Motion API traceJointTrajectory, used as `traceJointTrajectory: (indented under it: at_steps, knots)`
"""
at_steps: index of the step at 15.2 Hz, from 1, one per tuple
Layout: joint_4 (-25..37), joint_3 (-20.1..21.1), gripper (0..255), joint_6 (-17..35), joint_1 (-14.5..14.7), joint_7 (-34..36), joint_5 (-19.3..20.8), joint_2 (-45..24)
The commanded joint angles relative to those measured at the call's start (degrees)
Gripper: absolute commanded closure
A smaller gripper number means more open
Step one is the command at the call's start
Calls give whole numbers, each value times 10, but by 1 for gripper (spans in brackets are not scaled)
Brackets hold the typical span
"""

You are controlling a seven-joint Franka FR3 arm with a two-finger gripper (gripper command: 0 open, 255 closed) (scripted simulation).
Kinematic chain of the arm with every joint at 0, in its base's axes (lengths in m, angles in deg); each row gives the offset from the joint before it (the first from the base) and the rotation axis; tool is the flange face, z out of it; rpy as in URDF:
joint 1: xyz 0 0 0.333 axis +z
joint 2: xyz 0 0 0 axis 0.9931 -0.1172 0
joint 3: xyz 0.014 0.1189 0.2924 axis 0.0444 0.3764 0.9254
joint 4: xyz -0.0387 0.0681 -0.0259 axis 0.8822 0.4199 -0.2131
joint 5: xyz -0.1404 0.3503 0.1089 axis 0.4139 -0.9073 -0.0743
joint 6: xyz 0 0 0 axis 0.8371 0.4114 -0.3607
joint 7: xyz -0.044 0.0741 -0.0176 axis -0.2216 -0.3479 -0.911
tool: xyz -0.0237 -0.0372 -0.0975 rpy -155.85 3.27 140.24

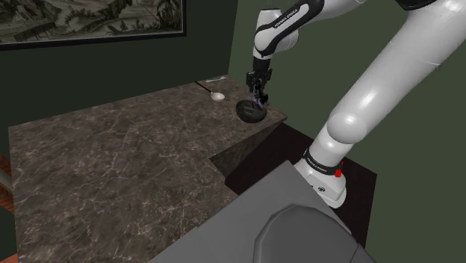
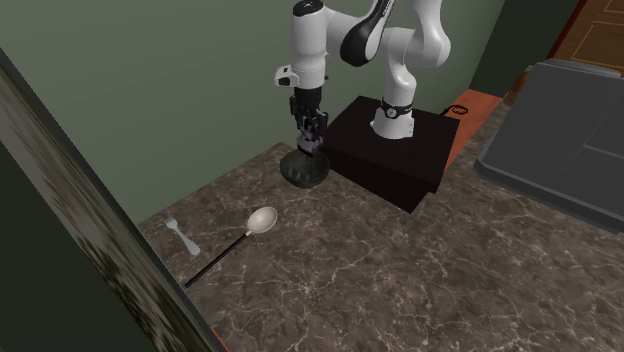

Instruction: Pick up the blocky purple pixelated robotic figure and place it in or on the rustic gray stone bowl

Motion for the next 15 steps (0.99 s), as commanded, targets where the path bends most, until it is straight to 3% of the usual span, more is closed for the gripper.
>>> traceJointTrajectory:
  at_steps: [1,15]
  knots:
    - [-18,-1,255,15,-2,2,4,4]
    - [-40,-3,255,139,0,-15,-27,-101]
